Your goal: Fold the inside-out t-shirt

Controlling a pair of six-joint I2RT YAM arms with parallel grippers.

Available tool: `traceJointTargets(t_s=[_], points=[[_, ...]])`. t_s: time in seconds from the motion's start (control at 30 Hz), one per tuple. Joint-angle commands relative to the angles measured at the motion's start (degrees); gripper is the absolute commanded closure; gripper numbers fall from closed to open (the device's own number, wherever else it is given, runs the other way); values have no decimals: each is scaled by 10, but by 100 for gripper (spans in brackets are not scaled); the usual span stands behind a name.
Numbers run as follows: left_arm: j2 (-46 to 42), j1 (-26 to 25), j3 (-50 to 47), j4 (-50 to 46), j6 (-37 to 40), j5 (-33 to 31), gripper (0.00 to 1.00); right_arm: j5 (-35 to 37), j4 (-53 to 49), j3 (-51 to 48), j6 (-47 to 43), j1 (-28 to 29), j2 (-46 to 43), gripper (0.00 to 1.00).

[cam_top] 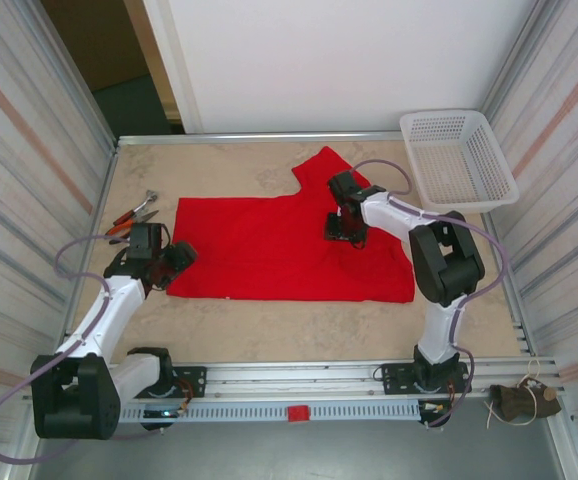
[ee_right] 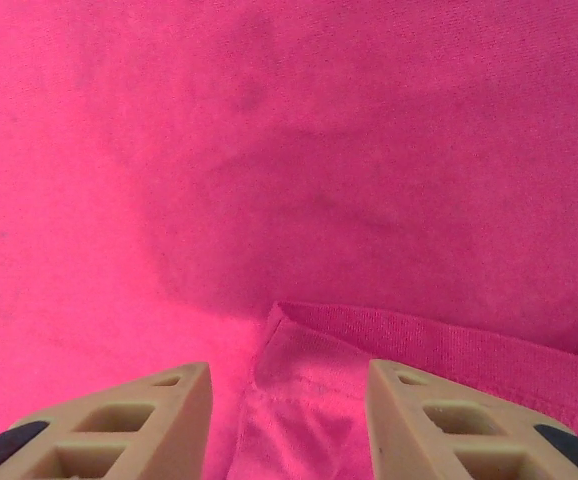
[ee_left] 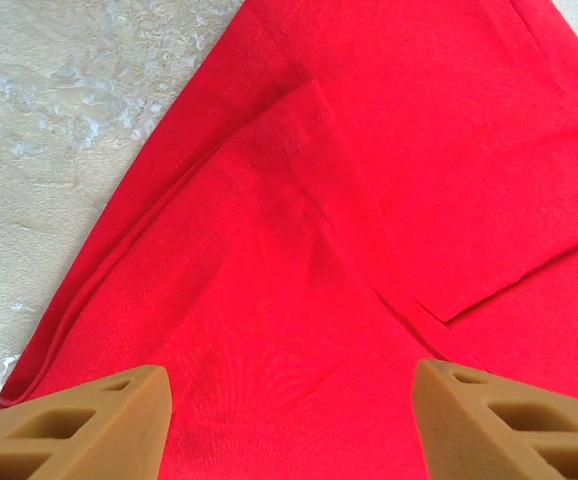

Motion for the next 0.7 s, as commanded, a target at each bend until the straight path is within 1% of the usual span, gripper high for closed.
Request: traceJointTargets(t_s=[0.0,0.07,0.13,0.2,0.47,0.67], points=[[-10,-3,-5,7,-9,-1,35,16,-26,22,10,7,22,63],[-11,-3,-7,9,-10,-1,35,16,-27,26,10,9,29,70],[-12,-3,-9,10,-11,-2,35,15,-30,31,9,10,33,87],[-14,-3,-10,11,-12,-3,35,16,-32,30,8,11,30,100],[-14,-3,-9,14,-13,3,35,18,-36,31,3,26,-12,100],[-14,-3,-9,12,-13,2,35,31,-47,53,-5,47,-8,100]])
